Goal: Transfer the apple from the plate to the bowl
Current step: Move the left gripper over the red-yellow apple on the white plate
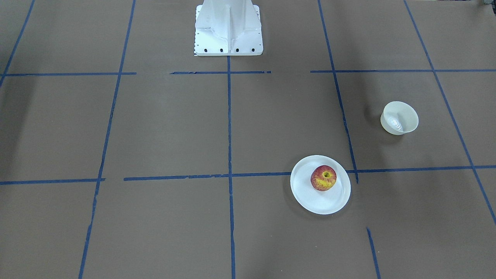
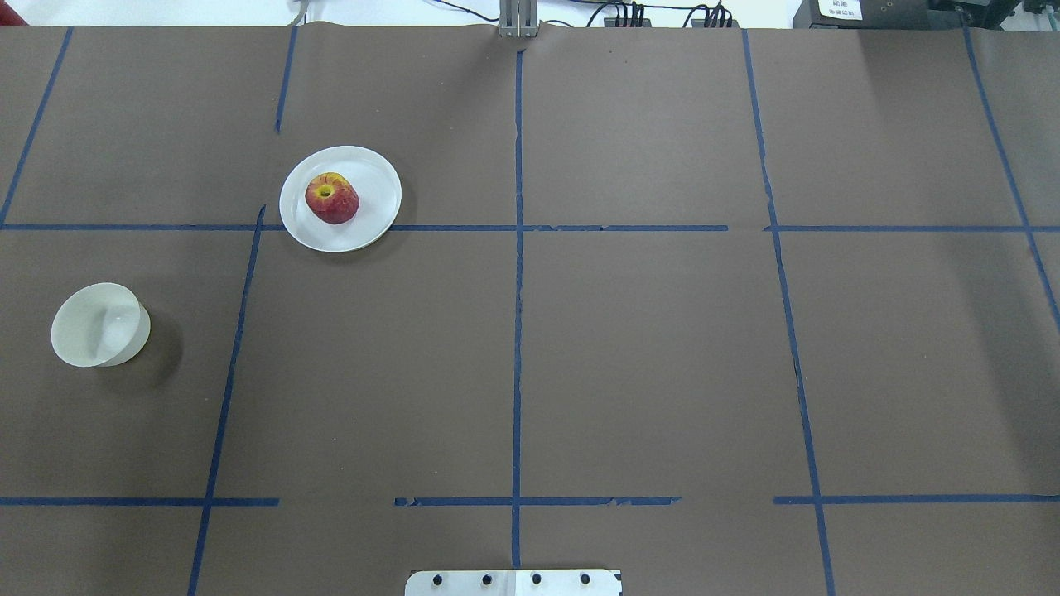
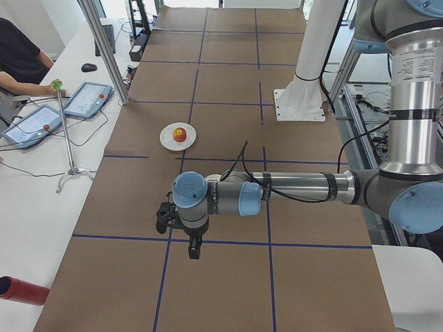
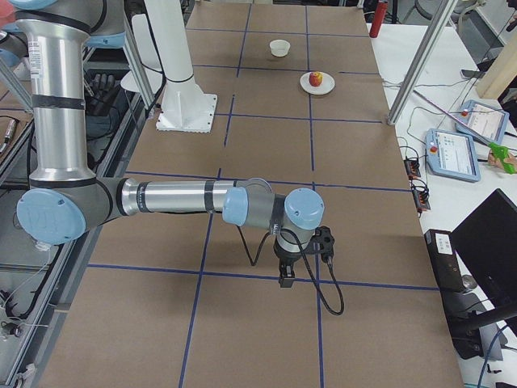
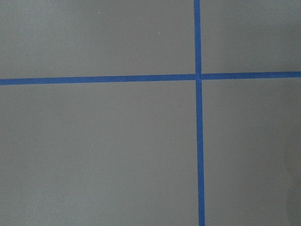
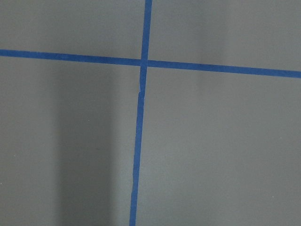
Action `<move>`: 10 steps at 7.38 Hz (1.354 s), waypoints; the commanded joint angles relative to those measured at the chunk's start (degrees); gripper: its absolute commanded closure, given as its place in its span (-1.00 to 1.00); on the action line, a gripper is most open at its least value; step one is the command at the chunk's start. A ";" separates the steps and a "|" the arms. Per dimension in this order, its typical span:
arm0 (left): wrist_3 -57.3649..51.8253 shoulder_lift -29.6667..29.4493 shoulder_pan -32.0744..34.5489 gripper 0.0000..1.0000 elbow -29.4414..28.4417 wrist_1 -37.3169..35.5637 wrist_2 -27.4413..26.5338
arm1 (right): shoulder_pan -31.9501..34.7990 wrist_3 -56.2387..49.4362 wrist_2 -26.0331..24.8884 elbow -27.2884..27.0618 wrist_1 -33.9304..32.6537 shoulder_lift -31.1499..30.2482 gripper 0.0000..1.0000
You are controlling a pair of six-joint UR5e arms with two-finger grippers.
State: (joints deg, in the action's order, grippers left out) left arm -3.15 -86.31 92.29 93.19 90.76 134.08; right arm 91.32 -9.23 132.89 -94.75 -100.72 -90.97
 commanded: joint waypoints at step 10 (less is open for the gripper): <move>48.38 -24.65 -34.85 -1.00 12.82 0.20 -5.04 | 0.00 0.00 0.00 0.00 0.00 0.00 -1.00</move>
State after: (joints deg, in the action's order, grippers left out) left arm 39.67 -105.41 63.18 107.27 90.96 131.41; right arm 91.32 -9.23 132.89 -94.74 -100.72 -90.97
